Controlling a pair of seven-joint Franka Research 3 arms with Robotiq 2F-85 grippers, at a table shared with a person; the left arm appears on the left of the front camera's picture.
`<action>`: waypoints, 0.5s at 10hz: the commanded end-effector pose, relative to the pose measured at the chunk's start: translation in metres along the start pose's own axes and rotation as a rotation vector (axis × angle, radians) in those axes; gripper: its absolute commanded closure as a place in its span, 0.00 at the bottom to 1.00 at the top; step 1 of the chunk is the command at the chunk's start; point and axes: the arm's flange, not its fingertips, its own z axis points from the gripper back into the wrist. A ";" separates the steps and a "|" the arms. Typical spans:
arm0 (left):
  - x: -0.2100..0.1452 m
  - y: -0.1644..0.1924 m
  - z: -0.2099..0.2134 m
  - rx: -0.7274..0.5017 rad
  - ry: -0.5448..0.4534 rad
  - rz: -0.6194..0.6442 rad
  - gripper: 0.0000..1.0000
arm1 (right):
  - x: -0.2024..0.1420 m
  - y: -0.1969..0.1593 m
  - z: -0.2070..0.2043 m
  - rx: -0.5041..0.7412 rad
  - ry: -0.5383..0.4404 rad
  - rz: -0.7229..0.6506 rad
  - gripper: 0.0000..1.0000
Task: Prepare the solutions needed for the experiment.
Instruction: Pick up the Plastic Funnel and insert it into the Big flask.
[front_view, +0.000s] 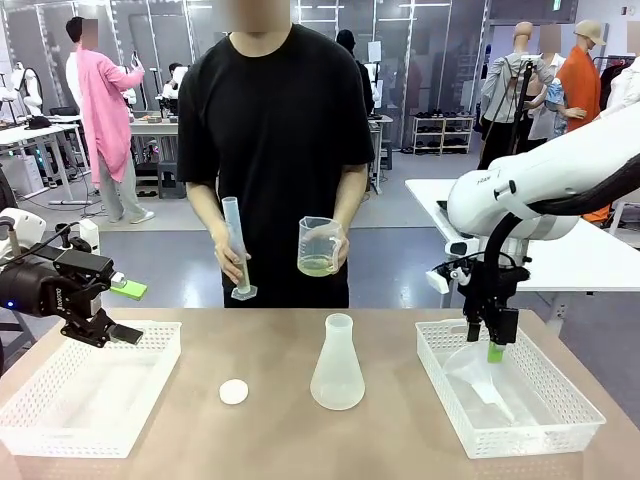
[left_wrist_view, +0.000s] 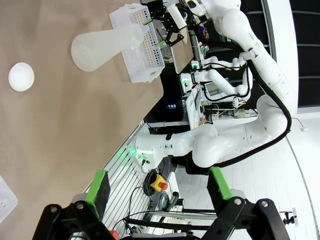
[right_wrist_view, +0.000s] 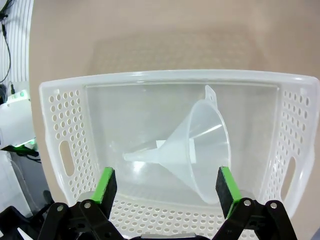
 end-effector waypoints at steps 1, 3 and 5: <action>0.000 -0.002 -0.001 -0.019 -0.005 -0.006 0.00 | -0.002 -0.013 -0.004 0.043 0.015 0.034 0.00; 0.000 -0.002 -0.001 -0.019 -0.005 -0.006 0.00 | 0.000 -0.019 -0.011 0.075 0.027 0.043 0.00; 0.000 -0.002 -0.001 -0.019 -0.005 -0.006 0.00 | 0.002 -0.024 -0.014 0.095 0.024 0.016 0.19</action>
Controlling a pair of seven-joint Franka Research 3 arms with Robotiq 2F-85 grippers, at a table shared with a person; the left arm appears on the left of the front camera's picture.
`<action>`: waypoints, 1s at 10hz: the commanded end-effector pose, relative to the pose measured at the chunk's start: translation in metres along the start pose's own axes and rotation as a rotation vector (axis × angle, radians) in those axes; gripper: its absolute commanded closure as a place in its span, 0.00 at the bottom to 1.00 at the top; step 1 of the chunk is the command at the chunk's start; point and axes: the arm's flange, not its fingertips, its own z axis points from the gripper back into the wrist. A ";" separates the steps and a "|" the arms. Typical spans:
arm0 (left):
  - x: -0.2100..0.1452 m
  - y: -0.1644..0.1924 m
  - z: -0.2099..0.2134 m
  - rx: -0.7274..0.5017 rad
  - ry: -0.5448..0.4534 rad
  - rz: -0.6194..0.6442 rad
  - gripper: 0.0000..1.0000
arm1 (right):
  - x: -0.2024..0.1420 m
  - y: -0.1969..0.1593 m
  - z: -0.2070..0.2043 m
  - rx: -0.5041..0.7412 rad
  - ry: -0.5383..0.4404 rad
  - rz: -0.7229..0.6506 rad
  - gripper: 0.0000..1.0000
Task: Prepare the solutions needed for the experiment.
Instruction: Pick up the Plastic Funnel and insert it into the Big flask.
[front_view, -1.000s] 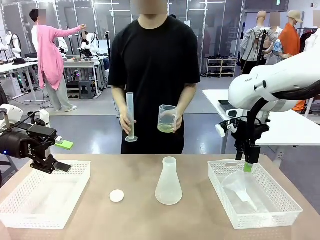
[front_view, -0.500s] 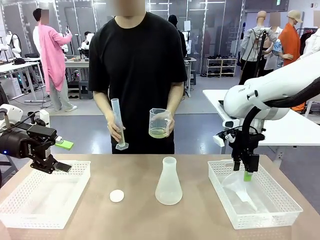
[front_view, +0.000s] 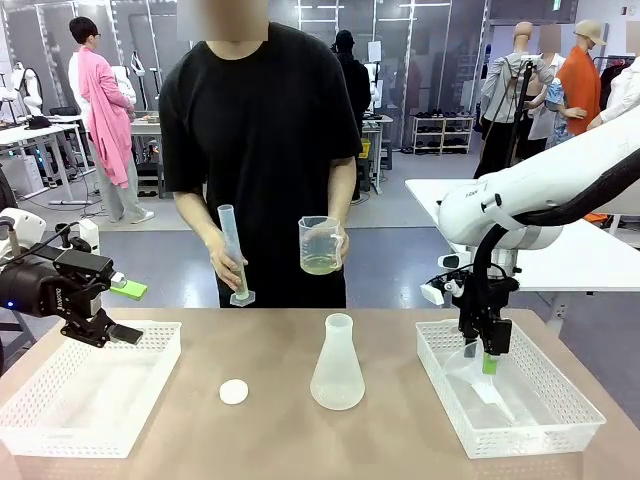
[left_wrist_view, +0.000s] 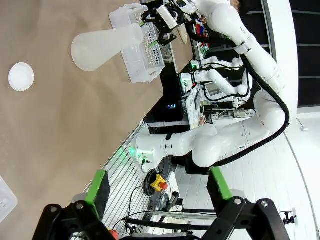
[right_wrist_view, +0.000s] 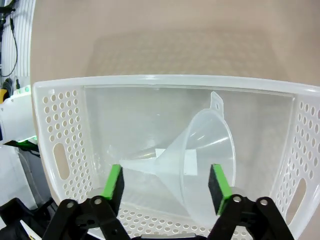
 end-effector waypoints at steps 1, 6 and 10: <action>0.001 -0.002 -0.001 -0.019 -0.005 -0.006 0.00 | 0.001 -0.007 0.006 0.036 0.012 0.009 0.36; 0.001 -0.002 -0.001 -0.019 -0.005 -0.006 0.00 | 0.003 -0.015 0.005 0.052 0.022 0.019 0.77; 0.001 -0.002 -0.001 -0.019 -0.005 -0.006 0.00 | 0.004 -0.016 0.007 0.059 0.046 -0.045 1.00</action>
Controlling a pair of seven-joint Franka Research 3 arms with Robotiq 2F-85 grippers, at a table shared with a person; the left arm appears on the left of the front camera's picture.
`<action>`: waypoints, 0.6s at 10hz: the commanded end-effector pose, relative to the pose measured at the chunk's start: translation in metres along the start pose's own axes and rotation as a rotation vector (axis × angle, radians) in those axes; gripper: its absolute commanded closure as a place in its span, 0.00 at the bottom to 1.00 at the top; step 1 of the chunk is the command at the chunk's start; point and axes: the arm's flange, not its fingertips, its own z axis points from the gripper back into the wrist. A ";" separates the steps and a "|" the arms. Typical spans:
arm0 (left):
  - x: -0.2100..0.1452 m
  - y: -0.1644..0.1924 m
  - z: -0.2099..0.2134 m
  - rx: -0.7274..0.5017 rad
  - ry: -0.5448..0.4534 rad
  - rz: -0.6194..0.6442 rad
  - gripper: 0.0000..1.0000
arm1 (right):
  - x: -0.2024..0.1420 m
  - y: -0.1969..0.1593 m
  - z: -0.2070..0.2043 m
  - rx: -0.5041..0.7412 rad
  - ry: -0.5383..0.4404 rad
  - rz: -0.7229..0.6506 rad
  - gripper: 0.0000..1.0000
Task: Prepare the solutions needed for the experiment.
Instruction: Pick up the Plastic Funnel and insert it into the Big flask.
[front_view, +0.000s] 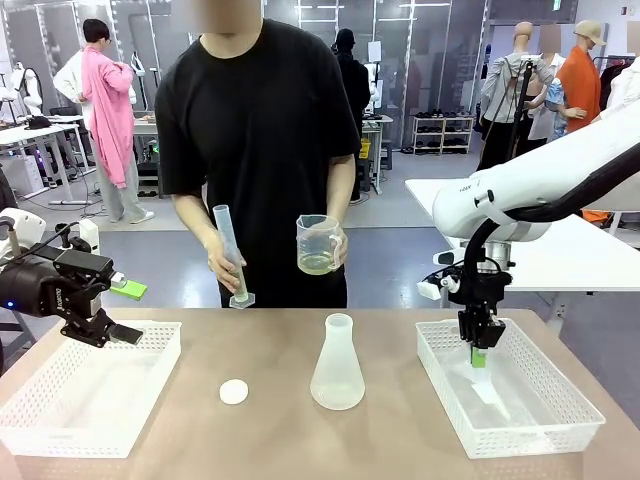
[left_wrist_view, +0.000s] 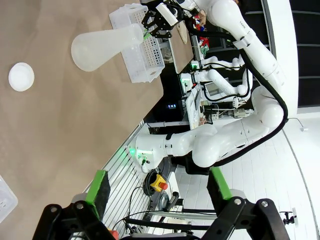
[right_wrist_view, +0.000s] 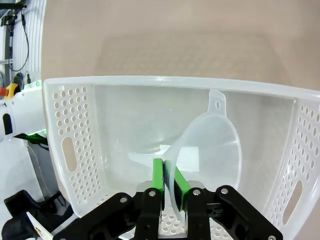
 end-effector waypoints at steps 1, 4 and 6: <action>0.001 -0.002 -0.001 -0.019 -0.005 -0.006 0.00 | 0.001 -0.001 0.001 -0.023 0.041 -0.053 1.00; 0.001 -0.002 -0.001 -0.019 -0.005 -0.006 0.00 | 0.020 0.043 0.047 -0.248 0.063 -0.116 1.00; 0.001 -0.002 -0.001 -0.019 -0.005 -0.006 0.00 | 0.034 0.080 0.088 -0.399 0.094 -0.193 1.00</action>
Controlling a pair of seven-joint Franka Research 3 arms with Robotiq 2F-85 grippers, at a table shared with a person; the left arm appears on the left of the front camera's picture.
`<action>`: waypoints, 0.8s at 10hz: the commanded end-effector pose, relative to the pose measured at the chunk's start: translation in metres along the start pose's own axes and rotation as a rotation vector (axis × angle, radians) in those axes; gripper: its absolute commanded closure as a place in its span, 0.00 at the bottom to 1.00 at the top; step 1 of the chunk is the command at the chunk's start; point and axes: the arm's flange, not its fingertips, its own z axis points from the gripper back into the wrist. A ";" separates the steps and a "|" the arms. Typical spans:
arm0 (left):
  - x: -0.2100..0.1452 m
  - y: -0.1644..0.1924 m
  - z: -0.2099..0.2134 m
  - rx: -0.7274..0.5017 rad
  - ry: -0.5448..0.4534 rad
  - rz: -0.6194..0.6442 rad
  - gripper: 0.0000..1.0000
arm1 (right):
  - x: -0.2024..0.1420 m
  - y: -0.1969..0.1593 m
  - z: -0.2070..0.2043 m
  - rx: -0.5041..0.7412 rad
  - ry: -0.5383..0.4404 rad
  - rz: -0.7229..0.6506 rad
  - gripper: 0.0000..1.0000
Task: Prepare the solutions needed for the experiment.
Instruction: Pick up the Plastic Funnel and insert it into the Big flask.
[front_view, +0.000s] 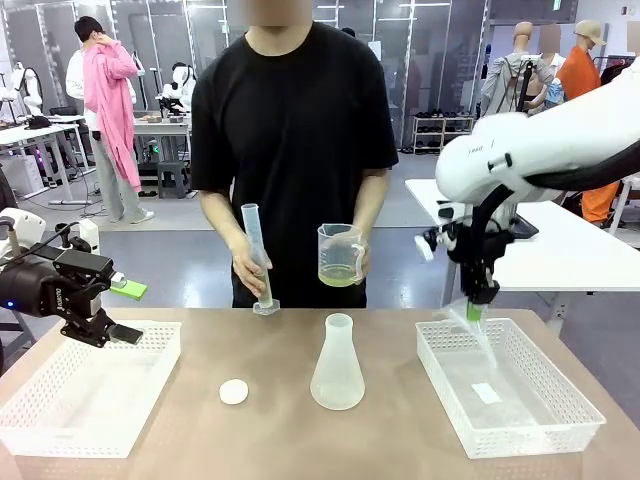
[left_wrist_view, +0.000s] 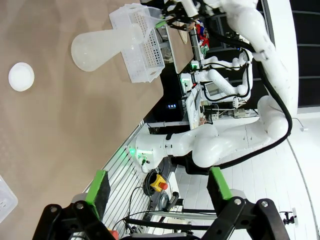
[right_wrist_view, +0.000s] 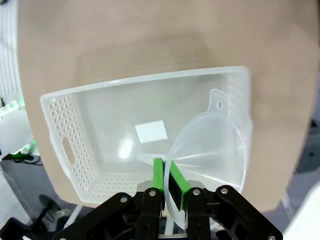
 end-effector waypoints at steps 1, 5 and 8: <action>0.001 -0.002 -0.001 -0.019 -0.005 -0.006 0.00 | 0.007 0.037 0.025 -0.169 0.065 -0.086 1.00; 0.001 -0.002 -0.001 -0.019 -0.005 -0.006 0.00 | 0.025 0.096 0.077 -0.460 -0.009 -0.053 1.00; 0.001 -0.002 -0.001 -0.019 -0.005 -0.006 0.00 | 0.028 0.094 0.098 -0.441 -0.027 -0.027 1.00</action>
